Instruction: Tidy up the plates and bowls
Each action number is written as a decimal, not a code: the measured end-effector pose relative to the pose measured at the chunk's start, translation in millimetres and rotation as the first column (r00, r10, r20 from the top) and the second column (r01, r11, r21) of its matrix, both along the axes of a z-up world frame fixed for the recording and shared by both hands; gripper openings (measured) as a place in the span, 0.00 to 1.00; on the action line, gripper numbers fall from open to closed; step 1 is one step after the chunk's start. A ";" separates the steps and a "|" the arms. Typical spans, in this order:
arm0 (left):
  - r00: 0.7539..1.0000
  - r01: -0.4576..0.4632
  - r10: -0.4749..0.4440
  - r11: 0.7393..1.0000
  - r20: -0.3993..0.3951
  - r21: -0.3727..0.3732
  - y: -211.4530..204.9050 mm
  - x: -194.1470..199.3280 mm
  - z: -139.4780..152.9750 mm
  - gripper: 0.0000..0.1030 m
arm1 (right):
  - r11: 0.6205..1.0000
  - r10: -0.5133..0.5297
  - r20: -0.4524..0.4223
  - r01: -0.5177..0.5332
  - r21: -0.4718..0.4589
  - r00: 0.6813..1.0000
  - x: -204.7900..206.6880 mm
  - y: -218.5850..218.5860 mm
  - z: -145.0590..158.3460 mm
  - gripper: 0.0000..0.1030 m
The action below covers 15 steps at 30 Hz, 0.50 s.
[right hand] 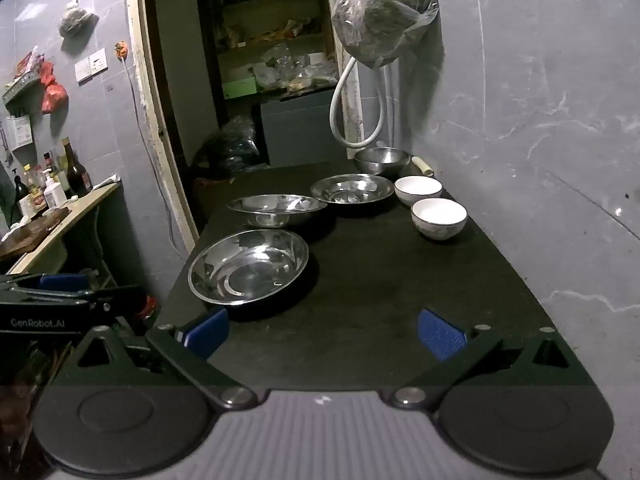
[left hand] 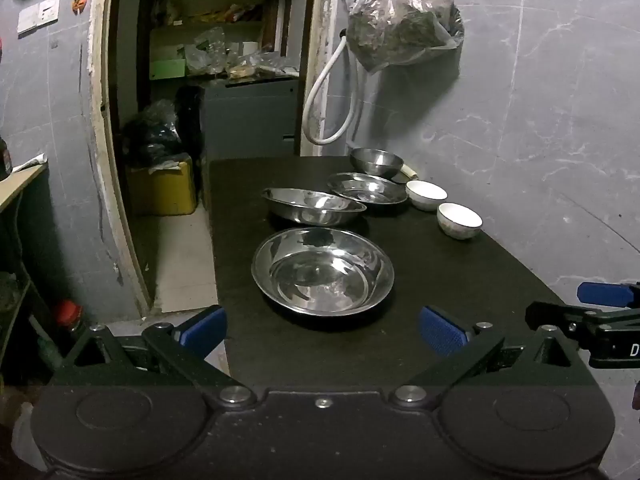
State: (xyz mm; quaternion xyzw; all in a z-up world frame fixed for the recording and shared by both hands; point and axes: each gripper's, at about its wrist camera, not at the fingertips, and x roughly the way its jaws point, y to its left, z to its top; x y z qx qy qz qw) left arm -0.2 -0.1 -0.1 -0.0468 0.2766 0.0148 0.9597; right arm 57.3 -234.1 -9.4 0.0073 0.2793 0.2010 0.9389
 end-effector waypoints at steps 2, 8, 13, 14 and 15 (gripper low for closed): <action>1.000 -0.003 0.003 1.000 0.000 0.002 0.2 -0.1 0.0 0.99 | 1.000 -0.001 0.000 0.001 -0.001 1.000 0.1 0.3 -0.1 1.00; 1.000 -0.003 0.003 1.000 -0.009 0.003 -8.5 6.7 -1.0 0.99 | 1.000 -0.008 0.000 0.008 0.002 1.000 0.2 1.0 -0.5 1.00; 1.000 0.001 -0.001 1.000 -0.014 0.007 -7.5 7.4 -1.3 0.99 | 1.000 -0.004 -0.005 0.004 0.000 1.000 2.5 3.7 -0.6 1.00; 1.000 0.002 -0.002 1.000 -0.013 0.007 -8.4 8.2 -0.7 0.99 | 1.000 -0.005 -0.005 0.005 -0.001 1.000 2.6 4.1 -0.6 1.00; 1.000 0.001 -0.001 1.000 -0.014 0.009 -8.7 8.2 -0.3 0.99 | 1.000 -0.006 -0.006 0.006 -0.001 1.000 2.7 1.5 -0.2 1.00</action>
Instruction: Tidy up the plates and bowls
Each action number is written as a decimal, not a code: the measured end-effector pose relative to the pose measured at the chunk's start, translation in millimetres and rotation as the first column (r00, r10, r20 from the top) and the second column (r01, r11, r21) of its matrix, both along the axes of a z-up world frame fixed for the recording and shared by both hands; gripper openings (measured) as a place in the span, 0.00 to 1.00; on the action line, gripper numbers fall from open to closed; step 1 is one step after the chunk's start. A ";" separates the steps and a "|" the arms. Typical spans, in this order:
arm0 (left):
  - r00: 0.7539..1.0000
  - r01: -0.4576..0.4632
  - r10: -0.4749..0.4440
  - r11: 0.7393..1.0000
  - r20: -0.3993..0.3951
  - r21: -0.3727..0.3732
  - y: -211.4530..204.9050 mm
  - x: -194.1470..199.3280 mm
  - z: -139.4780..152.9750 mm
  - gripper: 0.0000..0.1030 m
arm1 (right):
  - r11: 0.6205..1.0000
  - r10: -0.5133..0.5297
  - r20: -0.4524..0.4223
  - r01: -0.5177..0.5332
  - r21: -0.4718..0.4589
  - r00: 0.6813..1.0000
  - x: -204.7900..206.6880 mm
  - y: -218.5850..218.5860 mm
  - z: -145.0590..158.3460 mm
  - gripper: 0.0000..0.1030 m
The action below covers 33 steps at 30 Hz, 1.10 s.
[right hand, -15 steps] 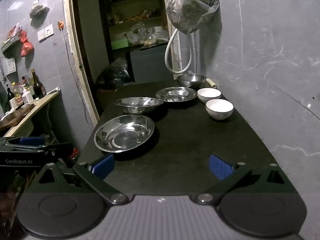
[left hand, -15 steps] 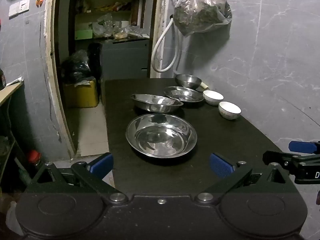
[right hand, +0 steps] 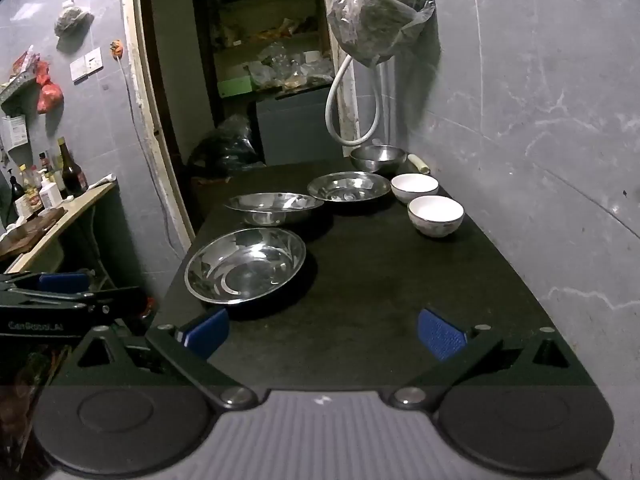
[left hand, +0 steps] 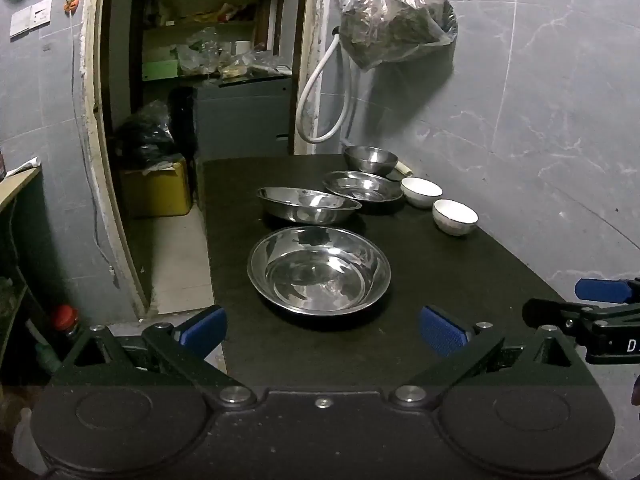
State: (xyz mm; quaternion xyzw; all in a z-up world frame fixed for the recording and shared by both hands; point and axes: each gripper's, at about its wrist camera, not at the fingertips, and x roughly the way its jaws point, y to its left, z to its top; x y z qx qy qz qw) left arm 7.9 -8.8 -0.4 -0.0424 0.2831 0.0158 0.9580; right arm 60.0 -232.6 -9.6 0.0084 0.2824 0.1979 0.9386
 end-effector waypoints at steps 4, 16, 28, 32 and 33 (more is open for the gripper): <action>1.000 -0.001 0.001 1.000 -0.005 -0.002 -2.3 3.2 -3.1 0.99 | 1.000 -0.007 -0.004 0.007 -0.006 1.000 -2.0 2.0 -0.4 1.00; 0.999 0.036 -0.036 0.999 -0.010 -0.010 9.0 4.6 -4.0 0.99 | 1.000 -0.017 -0.006 0.017 -0.012 1.000 -0.5 3.9 0.2 1.00; 0.999 0.034 -0.034 0.999 -0.012 -0.009 9.2 4.2 -4.6 0.99 | 1.000 -0.016 -0.008 0.016 -0.012 1.000 0.4 4.2 0.2 1.00; 0.999 0.036 -0.036 0.999 -0.012 -0.008 9.4 4.2 -4.6 0.99 | 1.000 -0.018 -0.006 0.018 -0.012 1.000 -0.1 3.9 0.1 1.00; 0.999 0.036 -0.036 0.999 -0.012 -0.007 9.3 4.2 -4.6 0.99 | 1.000 -0.018 -0.007 0.018 -0.011 1.000 0.5 3.1 -0.1 1.00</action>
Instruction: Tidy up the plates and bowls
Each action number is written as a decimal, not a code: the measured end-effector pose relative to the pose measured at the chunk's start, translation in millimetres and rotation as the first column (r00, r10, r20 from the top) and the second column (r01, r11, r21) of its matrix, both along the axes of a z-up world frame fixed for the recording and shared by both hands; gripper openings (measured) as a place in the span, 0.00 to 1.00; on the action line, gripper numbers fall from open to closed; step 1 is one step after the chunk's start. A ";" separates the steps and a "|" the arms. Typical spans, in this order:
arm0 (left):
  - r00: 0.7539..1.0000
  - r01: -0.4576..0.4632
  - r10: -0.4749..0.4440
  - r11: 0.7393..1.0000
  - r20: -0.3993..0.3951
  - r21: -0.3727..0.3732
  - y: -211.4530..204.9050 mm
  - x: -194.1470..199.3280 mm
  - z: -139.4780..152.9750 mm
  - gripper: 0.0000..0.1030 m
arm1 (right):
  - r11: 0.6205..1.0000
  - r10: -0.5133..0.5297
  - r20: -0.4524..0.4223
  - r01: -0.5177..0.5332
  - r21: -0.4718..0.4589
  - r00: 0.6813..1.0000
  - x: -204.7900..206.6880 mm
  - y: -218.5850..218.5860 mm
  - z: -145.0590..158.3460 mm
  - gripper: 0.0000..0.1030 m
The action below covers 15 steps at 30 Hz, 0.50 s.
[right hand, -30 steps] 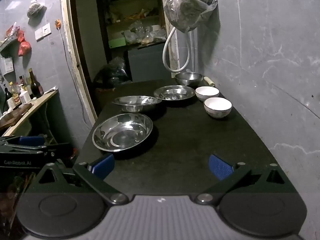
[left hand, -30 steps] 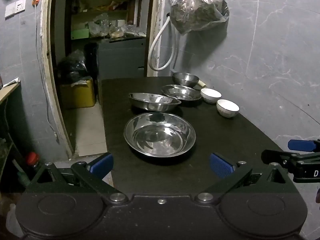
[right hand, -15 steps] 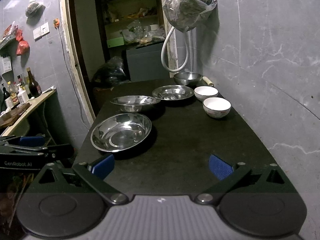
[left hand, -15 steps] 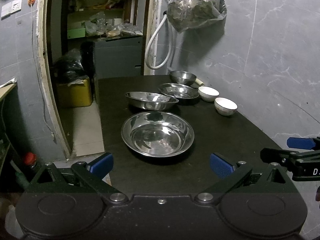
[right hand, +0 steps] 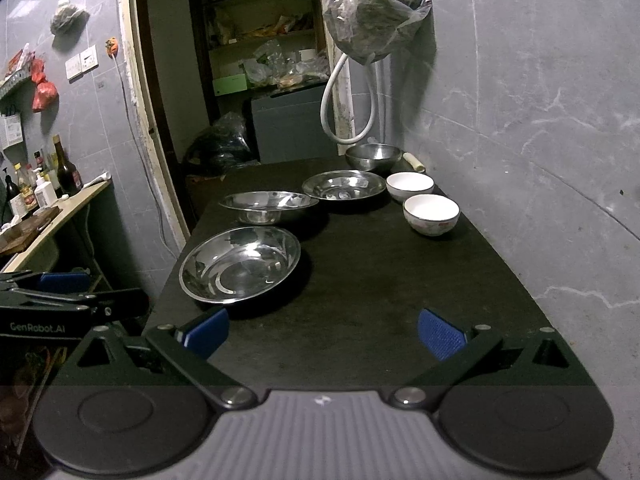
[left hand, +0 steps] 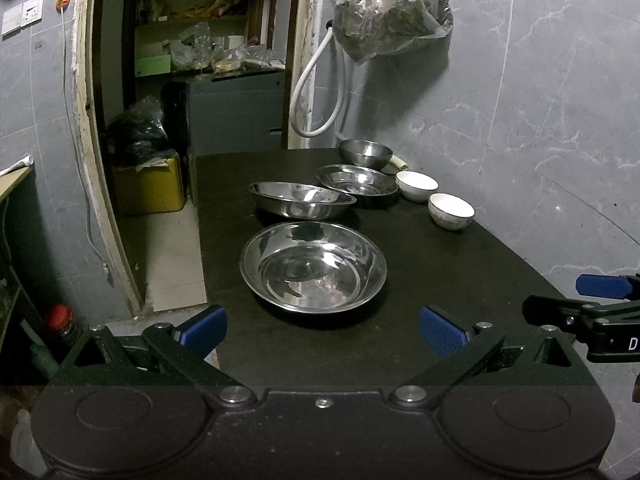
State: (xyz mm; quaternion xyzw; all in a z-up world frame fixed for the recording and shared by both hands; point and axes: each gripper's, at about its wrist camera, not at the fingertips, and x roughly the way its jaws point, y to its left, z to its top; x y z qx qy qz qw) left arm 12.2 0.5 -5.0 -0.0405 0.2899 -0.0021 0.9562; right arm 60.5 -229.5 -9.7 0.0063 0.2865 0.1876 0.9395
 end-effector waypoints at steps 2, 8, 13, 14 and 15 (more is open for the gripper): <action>1.000 0.001 -0.001 1.000 0.000 0.000 0.1 0.0 0.1 0.99 | 1.000 -0.001 0.001 0.001 0.001 1.000 0.4 -1.1 0.1 1.00; 1.000 0.006 -0.006 1.000 -0.004 0.001 -0.8 -0.6 -1.2 0.99 | 1.000 -0.002 0.001 0.002 0.002 1.000 1.0 -2.3 0.0 1.00; 1.000 0.007 -0.007 1.000 -0.006 0.002 -1.2 -1.1 -1.7 0.99 | 1.000 -0.001 0.002 0.001 0.001 1.000 0.6 -2.3 -0.1 1.00; 1.000 0.006 -0.006 1.000 -0.005 0.002 -1.5 -0.7 -1.3 0.99 | 1.000 -0.001 0.002 0.001 0.001 1.000 0.7 -2.3 -0.1 1.00; 1.000 0.006 -0.006 1.000 -0.006 0.003 -1.8 -0.7 -1.6 0.99 | 1.000 -0.002 0.002 0.002 0.001 1.000 0.6 -2.2 -0.1 1.00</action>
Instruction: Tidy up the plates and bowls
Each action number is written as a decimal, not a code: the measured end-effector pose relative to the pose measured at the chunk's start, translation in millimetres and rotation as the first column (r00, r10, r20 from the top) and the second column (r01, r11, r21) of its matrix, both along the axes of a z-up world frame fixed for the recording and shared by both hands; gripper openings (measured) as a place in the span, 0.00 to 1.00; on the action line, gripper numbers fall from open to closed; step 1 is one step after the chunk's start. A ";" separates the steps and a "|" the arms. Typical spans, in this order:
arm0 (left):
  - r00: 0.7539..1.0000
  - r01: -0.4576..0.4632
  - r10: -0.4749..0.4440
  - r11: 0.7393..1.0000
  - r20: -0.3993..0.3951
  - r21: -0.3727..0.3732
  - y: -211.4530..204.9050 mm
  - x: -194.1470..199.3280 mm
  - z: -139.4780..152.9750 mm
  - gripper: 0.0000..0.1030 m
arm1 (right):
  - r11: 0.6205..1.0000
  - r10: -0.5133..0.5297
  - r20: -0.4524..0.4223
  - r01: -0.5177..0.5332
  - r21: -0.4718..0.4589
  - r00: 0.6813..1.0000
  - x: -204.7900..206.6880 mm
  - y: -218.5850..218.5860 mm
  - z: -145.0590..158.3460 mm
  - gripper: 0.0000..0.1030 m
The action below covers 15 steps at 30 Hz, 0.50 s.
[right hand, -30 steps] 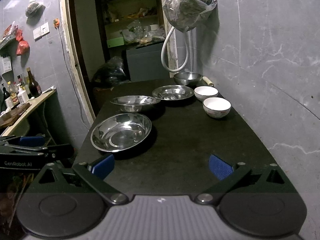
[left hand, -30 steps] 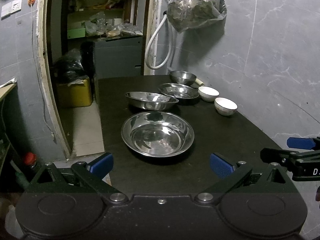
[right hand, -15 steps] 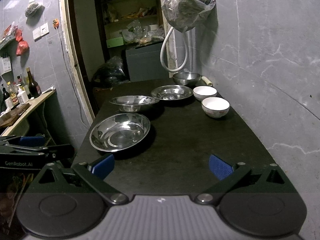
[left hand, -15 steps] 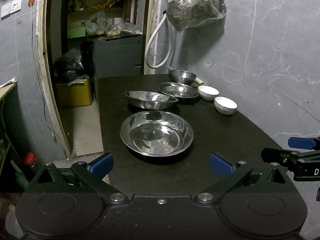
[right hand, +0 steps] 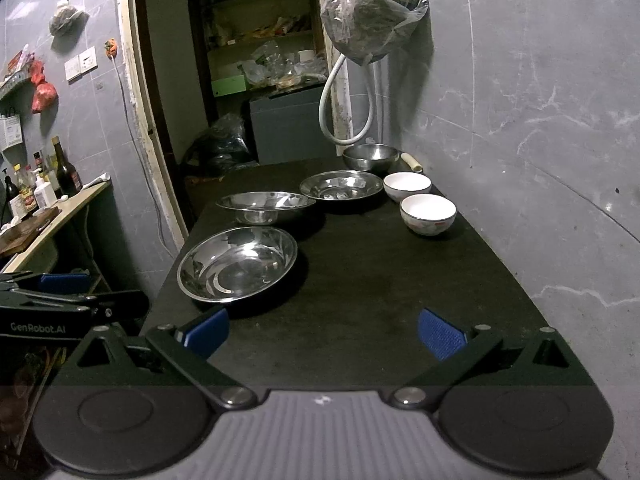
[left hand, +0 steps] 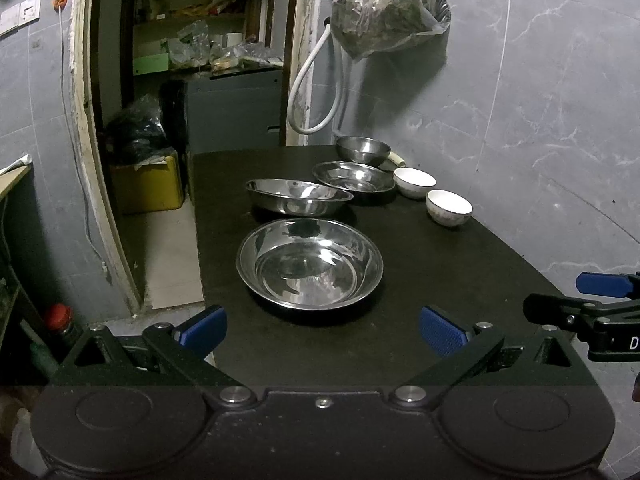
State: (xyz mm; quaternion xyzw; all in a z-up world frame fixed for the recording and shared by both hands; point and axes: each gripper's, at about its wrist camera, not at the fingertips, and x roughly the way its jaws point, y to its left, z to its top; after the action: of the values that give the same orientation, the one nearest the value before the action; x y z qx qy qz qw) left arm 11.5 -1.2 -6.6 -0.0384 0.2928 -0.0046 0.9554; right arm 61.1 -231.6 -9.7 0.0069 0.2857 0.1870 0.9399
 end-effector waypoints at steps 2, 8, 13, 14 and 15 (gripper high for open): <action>1.000 0.000 0.000 1.000 -0.001 0.000 -0.3 0.3 0.1 0.99 | 1.000 0.000 0.000 0.000 -0.001 1.000 -0.1 0.1 0.0 1.00; 1.000 -0.001 0.001 1.000 -0.004 0.002 -1.6 0.9 0.1 0.99 | 1.000 0.000 0.000 0.000 -0.001 1.000 -0.1 0.4 0.1 1.00; 1.000 -0.002 0.002 1.000 -0.004 0.002 -1.9 1.1 0.3 0.99 | 1.000 0.000 0.002 0.000 -0.002 1.000 -0.1 0.5 0.2 1.00; 1.000 -0.002 0.002 1.000 -0.004 0.002 -1.8 1.0 0.3 0.99 | 1.000 0.000 0.002 0.000 -0.002 1.000 -0.1 0.6 0.2 1.00; 1.000 -0.002 0.002 1.000 -0.004 0.001 -1.8 1.1 0.3 0.99 | 1.000 -0.001 0.002 0.001 -0.002 1.000 0.2 0.5 0.2 1.00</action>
State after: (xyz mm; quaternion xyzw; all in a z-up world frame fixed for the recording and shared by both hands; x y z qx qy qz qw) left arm 12.5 -3.1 -6.3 -0.0381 0.2946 -0.0035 0.9549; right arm 61.3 -231.1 -9.5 0.0058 0.2852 0.1865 0.9402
